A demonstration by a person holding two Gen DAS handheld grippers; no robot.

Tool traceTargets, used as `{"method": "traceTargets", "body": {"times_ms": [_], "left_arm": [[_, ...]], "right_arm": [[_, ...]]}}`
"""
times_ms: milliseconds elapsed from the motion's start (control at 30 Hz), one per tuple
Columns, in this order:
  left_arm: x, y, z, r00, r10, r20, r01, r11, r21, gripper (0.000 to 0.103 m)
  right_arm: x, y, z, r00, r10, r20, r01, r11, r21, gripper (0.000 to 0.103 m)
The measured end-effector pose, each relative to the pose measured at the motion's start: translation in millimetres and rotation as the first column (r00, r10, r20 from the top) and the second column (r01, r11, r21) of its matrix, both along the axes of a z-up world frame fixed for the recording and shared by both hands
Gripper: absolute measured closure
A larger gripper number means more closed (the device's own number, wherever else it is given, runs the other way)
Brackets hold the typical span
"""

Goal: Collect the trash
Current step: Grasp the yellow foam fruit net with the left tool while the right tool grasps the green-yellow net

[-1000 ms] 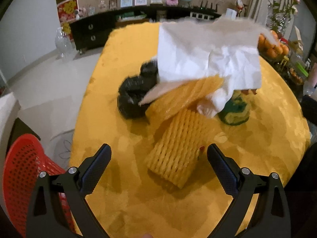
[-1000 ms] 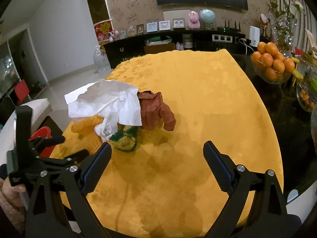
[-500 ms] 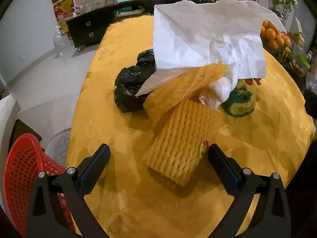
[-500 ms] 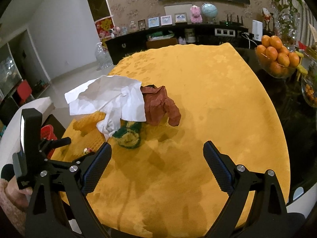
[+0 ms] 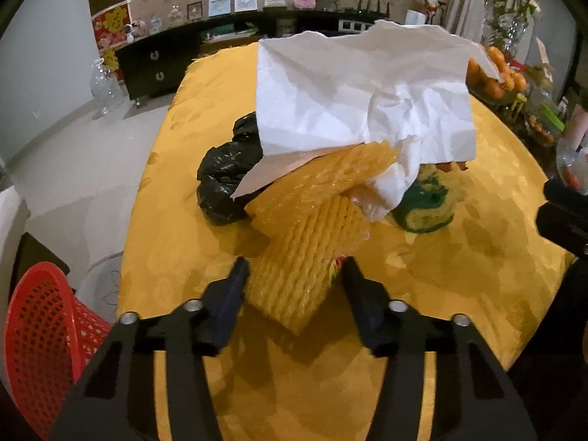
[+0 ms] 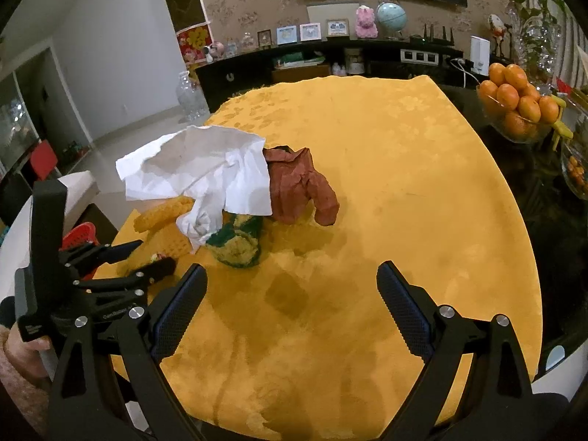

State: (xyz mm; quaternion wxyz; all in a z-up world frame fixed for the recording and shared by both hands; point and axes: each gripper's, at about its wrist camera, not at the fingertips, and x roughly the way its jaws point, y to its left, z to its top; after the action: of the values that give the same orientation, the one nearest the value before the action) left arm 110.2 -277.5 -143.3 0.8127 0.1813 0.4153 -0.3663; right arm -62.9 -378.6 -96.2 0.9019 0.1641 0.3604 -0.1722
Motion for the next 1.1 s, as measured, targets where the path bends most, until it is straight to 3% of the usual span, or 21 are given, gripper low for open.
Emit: {"method": "traceTargets", "body": {"times_ms": [100,133,200,233,600,833,1033,1100], "left_arm": [[-0.1,3.0,0.2,1.000,0.003,-0.010,-0.003,1.000,-0.015,0.066],[0.1,4.8,0.2,1.000,0.003,-0.020,-0.003,1.000,-0.021,0.076],[0.6,7.6,1.3,0.999,-0.002,-0.054,0.000,0.999,-0.040,0.081],[-4.1,9.6,2.3,0.998,-0.005,-0.059,0.002,0.999,-0.047,0.092],[-24.3,35.8,25.9,1.000,-0.012,-0.017,0.010,0.995,-0.100,0.093],[-35.8,55.6,44.1,0.999,0.008,0.051,-0.002,0.994,-0.109,0.093],[-26.9,68.9,46.2,0.997,0.057,0.050,-0.051,0.992,-0.117,0.092],[-24.2,71.6,45.4,0.997,0.061,0.046,-0.056,0.991,-0.118,0.092]], "right_arm": [[1.8,0.5,-1.7,1.000,-0.001,-0.006,0.001,1.000,-0.006,0.012],[2.8,0.4,-2.6,1.000,0.001,-0.009,-0.001,1.000,-0.009,0.012],[4.5,0.6,-4.1,1.000,0.005,-0.014,-0.005,1.000,-0.011,0.012],[5.5,0.5,-5.1,1.000,0.007,-0.017,-0.008,1.000,-0.011,0.012],[14.5,10.7,-11.3,0.999,0.032,-0.033,-0.034,0.998,-0.048,0.012],[33.0,12.5,-16.4,0.998,0.049,-0.049,-0.051,0.998,-0.034,0.012],[71.2,27.1,-20.0,0.991,0.111,-0.079,-0.120,0.984,-0.130,0.013],[80.1,29.6,-27.4,0.986,0.123,-0.114,-0.139,0.979,-0.147,0.019]]}}
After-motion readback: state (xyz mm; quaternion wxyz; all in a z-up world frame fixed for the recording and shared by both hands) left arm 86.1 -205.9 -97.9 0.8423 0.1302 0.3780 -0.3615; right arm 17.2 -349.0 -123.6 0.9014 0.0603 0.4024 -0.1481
